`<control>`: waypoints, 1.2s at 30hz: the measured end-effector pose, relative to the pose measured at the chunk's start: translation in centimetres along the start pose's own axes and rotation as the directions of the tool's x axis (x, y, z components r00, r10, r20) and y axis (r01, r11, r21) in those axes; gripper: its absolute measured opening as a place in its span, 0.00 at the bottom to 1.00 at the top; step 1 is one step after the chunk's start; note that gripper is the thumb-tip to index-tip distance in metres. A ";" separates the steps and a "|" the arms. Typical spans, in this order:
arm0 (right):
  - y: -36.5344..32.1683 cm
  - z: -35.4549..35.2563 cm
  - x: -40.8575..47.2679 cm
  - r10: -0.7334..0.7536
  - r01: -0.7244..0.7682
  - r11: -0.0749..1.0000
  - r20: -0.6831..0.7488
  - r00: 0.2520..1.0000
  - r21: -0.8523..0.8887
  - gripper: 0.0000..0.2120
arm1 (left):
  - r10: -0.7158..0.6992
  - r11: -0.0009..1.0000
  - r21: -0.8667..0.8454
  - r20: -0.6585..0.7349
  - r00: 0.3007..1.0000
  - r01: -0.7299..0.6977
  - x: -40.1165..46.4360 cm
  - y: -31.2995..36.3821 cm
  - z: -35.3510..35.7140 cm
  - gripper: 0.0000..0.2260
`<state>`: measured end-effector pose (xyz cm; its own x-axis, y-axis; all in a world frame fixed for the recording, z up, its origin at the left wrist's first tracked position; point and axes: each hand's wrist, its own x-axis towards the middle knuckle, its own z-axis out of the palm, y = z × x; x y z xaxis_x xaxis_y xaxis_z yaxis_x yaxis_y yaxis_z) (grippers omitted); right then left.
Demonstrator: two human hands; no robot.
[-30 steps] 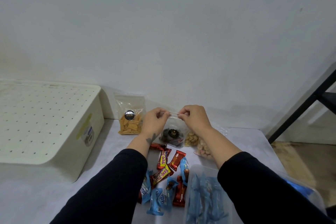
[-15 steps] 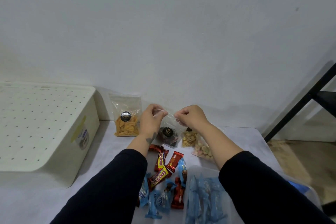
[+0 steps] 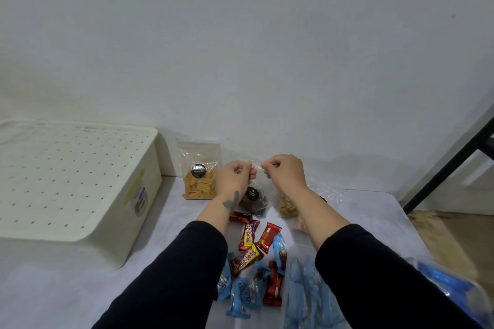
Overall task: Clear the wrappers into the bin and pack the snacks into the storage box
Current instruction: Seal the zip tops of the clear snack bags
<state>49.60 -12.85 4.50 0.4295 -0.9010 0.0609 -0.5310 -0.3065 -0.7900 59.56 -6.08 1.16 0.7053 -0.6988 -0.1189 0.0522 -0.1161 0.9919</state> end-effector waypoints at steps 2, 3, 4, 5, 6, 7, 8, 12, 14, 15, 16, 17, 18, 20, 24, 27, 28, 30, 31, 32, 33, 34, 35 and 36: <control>-0.1 0.2 0.1 -0.017 0.018 1.000 0.006 1.000 -0.006 0.06 | 0.001 1.000 -0.025 -0.020 1.000 -0.002 -0.2 0.1 0.0 0.09; -0.1 0.2 0.1 -0.026 0.026 1.000 0.019 0.999 0.002 0.06 | 0.001 0.999 -0.039 -0.025 1.000 -0.002 -0.2 0.1 0.0 0.08; 0.0 0.2 0.1 -0.030 0.029 0.999 0.042 0.999 0.021 0.06 | 0.006 0.999 -0.039 -0.028 1.000 -0.007 -0.3 0.1 -0.2 0.08; 0.1 0.2 0.0 -0.022 0.018 0.999 0.075 0.997 0.044 0.08 | 0.023 1.000 -0.020 -0.028 0.999 -0.024 -0.3 0.1 -0.4 0.08; 0.3 0.1 -0.1 -0.002 -0.006 0.998 0.115 0.993 0.068 0.10 | 0.051 0.999 0.019 -0.025 0.998 -0.051 -0.3 0.0 -0.6 0.08; 0.7 0.0 -0.1 0.025 -0.038 0.996 0.152 0.988 0.080 0.13 | 0.084 0.994 0.073 -0.021 0.996 -0.082 -0.2 -0.3 -0.7 0.09; 1.1 0.1 -0.1 0.046 -0.059 0.996 0.172 0.984 0.070 0.14 | 0.110 0.985 0.135 -0.027 0.994 -0.106 -0.1 -0.6 -0.9 0.09; 1.8 0.7 0.4 0.035 -0.038 0.999 0.093 0.995 0.027 0.08 | 0.059 0.973 0.230 -0.104 0.993 -0.034 0.9 -2.3 -1.5 0.14; 1.4 1.1 0.9 0.045 -0.050 0.993 0.046 0.998 0.104 0.09 | 0.029 0.979 0.205 -0.052 0.998 -0.017 1.2 -2.7 -1.7 0.22; 1.2 1.3 1.2 0.054 -0.058 0.988 0.033 0.998 0.144 0.11 | 0.029 0.977 0.211 -0.023 0.999 -0.023 1.4 -2.9 -1.6 0.24; 1.0 1.6 1.6 0.062 -0.065 0.983 0.026 0.998 0.172 0.14 | 0.034 0.974 0.222 -0.008 0.999 -0.031 1.7 -3.1 -1.6 0.24; 0.8 1.9 1.9 0.068 -0.070 0.979 0.019 0.998 0.189 0.16 | 0.042 0.973 0.229 -0.006 0.999 -0.040 1.9 -3.3 -1.6 0.24; 0.6 2.2 2.3 0.073 -0.074 0.977 0.012 0.997 0.201 0.16 | 0.051 0.972 0.229 -0.017 0.999 -0.045 2.1 -3.4 -1.7 0.23; 0.3 2.8 3.1 0.074 -0.071 0.976 -0.009 0.997 0.205 0.13 | 0.053 0.973 0.227 -0.053 0.997 -0.040 2.5 -3.4 -2.0 0.22; 0.0 4.0 4.3 0.050 -0.038 0.984 -0.064 0.997 0.176 0.09 | 0.053 0.966 0.258 -0.094 0.994 -0.027 3.3 -3.2 -2.7 0.24; 0.1 4.2 4.4 0.082 -0.068 0.985 -0.090 0.993 0.157 0.15 | 0.075 0.955 0.294 -0.137 0.988 -0.031 3.5 -3.0 -3.0 0.22; 0.2 4.0 4.3 0.099 -0.084 0.985 -0.094 0.991 0.153 0.17 | 0.092 0.944 0.327 -0.159 0.983 -0.035 3.4 -2.9 -3.0 0.20; 0.5 3.3 4.0 0.125 -0.109 0.983 -0.104 0.987 0.145 0.19 | 0.112 0.921 0.387 -0.162 0.980 -0.041 3.2 -2.8 -2.8 0.14; 0.7 2.9 3.8 0.137 -0.121 0.982 -0.106 0.985 0.143 0.18 | 0.109 0.914 0.404 -0.138 0.984 -0.045 3.1 -2.8 -2.4 0.10; 0.9 2.4 3.6 0.152 -0.136 0.980 -0.108 0.983 0.142 0.18 | 0.099 0.909 0.414 -0.097 0.990 -0.050 3.0 -2.8 -1.9 0.08; 1.3 1.9 3.3 0.168 -0.153 0.979 -0.111 0.979 0.137 0.16 | 0.084 0.906 0.418 -0.048 0.995 -0.056 2.8 -2.7 -1.3 0.06; 1.8 1.4 3.0 0.185 -0.172 0.978 -0.110 0.977 0.120 0.15 | 0.060 0.904 0.424 -0.002 0.998 -0.054 2.6 -2.7 -0.6 0.07; 2.5 0.8 2.6 0.198 -0.188 0.978 -0.109 0.974 0.096 0.14 | 0.033 0.904 0.425 0.037 0.999 -0.045 2.3 -2.5 0.1 0.08; 3.3 0.0 2.2 0.212 -0.206 0.976 -0.108 0.971 0.068 0.13 | -0.001 0.906 0.422 0.073 0.997 -0.030 1.9 -2.5 1.1 0.09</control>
<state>48.80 -15.85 1.96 0.2255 -0.9733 -0.0429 -0.5572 -0.0927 -0.8252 60.01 -7.86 -1.57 0.6517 -0.7485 -0.1226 -0.2723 -0.3818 0.8832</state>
